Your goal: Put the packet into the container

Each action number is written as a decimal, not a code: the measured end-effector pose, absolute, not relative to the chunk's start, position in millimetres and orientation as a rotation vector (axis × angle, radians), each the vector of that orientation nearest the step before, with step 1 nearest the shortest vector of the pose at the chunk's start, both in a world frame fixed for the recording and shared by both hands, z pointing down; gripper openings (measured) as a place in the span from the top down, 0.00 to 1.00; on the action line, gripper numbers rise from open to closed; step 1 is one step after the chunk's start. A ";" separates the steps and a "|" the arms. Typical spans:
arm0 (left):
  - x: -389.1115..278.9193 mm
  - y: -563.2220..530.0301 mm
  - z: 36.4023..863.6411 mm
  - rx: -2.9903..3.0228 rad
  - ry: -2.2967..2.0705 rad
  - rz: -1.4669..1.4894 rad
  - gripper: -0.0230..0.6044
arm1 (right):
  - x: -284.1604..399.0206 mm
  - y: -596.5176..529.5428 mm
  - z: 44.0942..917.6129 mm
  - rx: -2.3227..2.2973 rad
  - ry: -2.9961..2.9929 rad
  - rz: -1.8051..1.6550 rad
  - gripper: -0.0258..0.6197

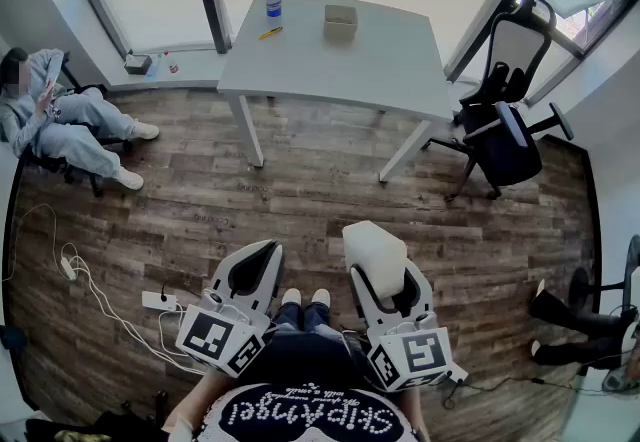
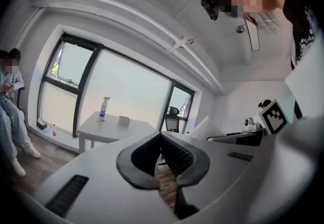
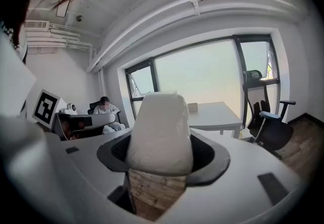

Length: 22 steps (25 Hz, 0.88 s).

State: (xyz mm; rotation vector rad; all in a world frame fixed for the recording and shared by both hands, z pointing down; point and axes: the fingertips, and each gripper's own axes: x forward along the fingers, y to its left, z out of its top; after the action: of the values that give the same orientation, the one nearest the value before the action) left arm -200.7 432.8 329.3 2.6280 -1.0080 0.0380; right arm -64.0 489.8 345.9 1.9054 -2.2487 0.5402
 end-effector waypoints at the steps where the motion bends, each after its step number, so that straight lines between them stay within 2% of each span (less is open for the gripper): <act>1: -201.3 432.2 330.0 2.628 -1.008 0.041 0.95 | -65.2 489.0 345.6 1.905 -2.252 0.541 0.52; 22: -196.9 436.9 326.2 2.635 -1.010 0.029 0.95 | -60.0 494.1 341.7 1.916 -2.267 0.561 0.53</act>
State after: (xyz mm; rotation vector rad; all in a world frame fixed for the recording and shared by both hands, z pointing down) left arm -196.9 436.9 326.2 2.6351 -1.0095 0.0292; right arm -60.0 494.1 341.7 1.9160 -2.2668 0.5608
